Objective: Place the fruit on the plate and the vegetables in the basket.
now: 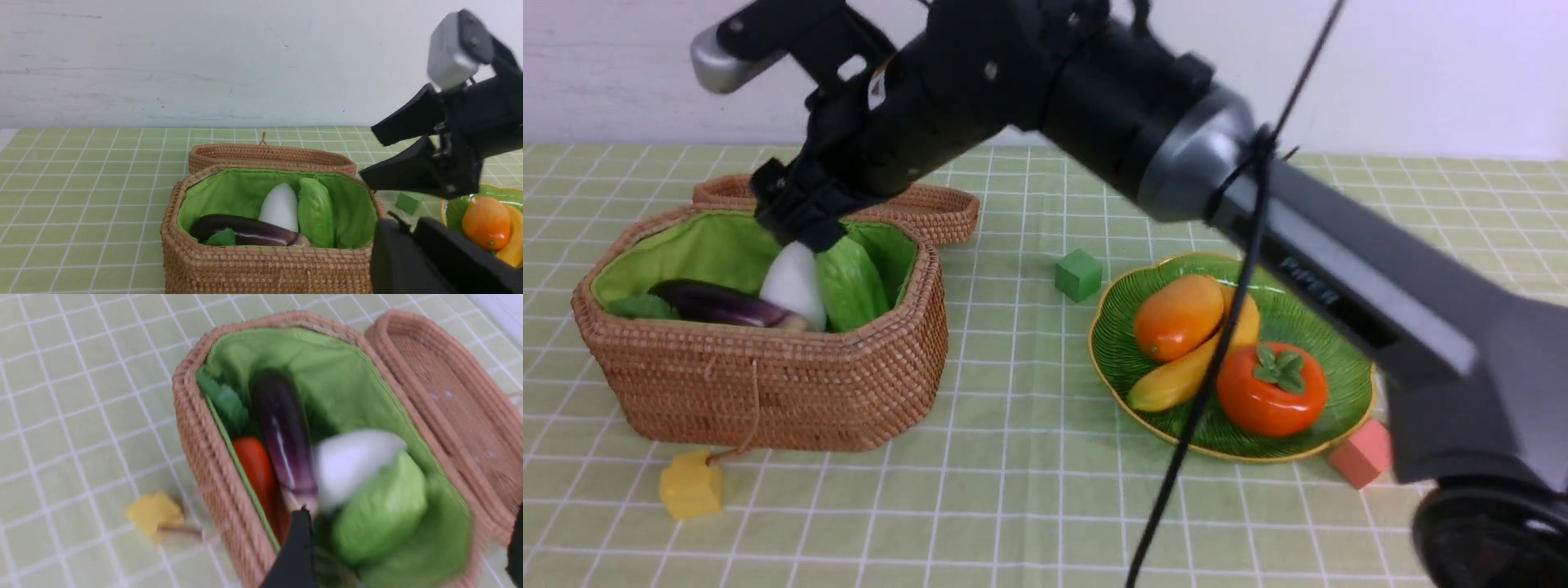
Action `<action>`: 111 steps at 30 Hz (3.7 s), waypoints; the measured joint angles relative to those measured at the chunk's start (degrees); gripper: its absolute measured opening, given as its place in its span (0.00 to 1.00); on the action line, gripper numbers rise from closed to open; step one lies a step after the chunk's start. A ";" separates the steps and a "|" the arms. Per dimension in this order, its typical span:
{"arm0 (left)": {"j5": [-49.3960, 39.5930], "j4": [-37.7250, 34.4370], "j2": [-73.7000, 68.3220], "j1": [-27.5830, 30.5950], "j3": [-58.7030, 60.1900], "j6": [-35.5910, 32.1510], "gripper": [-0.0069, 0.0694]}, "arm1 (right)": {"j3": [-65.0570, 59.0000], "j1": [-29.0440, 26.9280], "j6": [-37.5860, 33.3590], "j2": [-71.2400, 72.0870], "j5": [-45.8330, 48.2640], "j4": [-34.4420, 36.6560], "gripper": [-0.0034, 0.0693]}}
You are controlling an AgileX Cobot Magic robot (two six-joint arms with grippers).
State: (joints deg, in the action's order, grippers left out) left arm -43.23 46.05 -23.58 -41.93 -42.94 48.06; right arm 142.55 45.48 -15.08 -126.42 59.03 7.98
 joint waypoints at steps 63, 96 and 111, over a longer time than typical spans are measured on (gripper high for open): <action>6.00 -24.96 0.00 0.00 0.00 -19.64 0.17 | -48.59 -49.41 19.17 3.54 -12.82 -6.41 0.78; 6.00 -24.96 0.00 0.00 0.00 -19.85 0.18 | -44.44 -38.49 12.39 7.82 -16.40 6.45 0.93; 5.17 -24.16 11.62 0.00 6.34 -19.85 0.18 | -48.38 -37.86 13.68 32.92 10.73 3.67 0.24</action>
State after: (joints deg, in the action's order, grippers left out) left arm -38.06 21.89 -11.95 -41.93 -36.60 28.20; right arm 94.17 7.61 -1.40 -93.50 69.76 11.65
